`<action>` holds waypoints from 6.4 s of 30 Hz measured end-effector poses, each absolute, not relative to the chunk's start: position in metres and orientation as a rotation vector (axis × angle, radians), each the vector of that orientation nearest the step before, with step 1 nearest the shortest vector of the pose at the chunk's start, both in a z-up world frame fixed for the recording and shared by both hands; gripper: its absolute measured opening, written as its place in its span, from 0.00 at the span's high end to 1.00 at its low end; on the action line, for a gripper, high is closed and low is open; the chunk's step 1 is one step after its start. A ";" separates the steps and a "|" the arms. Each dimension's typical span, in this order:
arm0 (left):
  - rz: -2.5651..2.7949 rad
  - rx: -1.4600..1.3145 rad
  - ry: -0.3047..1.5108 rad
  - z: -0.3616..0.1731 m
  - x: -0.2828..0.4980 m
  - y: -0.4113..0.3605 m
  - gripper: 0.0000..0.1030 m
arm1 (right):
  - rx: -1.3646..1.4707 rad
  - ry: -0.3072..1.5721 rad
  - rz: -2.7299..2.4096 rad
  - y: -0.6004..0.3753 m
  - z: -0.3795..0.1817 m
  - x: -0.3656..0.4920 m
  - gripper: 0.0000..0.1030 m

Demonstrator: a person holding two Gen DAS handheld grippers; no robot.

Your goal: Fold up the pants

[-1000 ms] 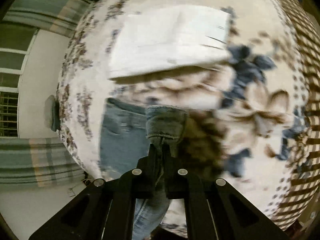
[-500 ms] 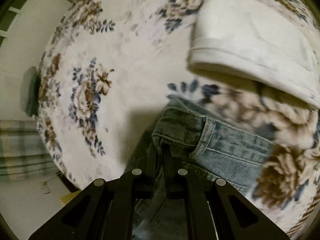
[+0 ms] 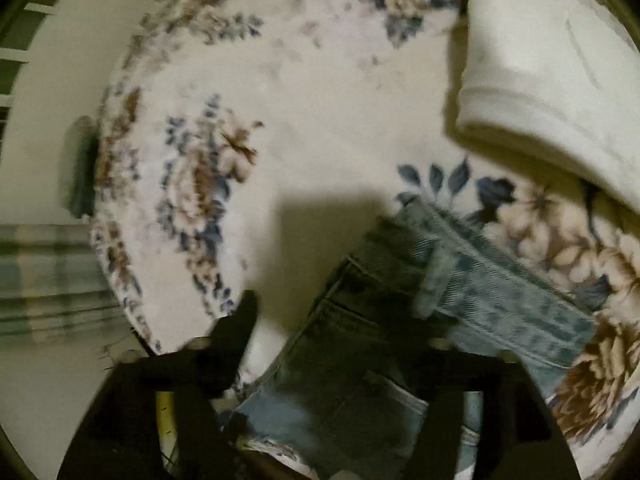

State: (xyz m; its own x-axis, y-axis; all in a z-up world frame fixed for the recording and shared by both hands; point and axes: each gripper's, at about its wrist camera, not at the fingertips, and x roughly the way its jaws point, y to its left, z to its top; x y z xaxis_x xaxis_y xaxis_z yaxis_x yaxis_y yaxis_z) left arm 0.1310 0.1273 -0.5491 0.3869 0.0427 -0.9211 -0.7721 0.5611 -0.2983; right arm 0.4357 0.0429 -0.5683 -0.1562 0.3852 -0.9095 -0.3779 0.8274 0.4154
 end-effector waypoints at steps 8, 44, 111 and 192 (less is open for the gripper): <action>0.676 -1.056 0.952 -0.526 0.102 0.091 0.07 | 0.026 1.571 0.697 -0.062 -0.540 0.432 0.05; 0.988 -1.737 0.549 -0.589 0.049 0.027 0.70 | 0.257 1.605 0.858 -0.164 -0.629 0.412 0.62; 0.466 -1.160 0.628 -0.351 0.276 0.136 0.73 | 0.845 1.330 0.696 -0.203 -0.419 0.503 0.62; 0.073 -0.012 0.757 -0.064 0.171 0.007 0.04 | -0.002 0.690 0.009 -0.223 0.028 0.092 0.00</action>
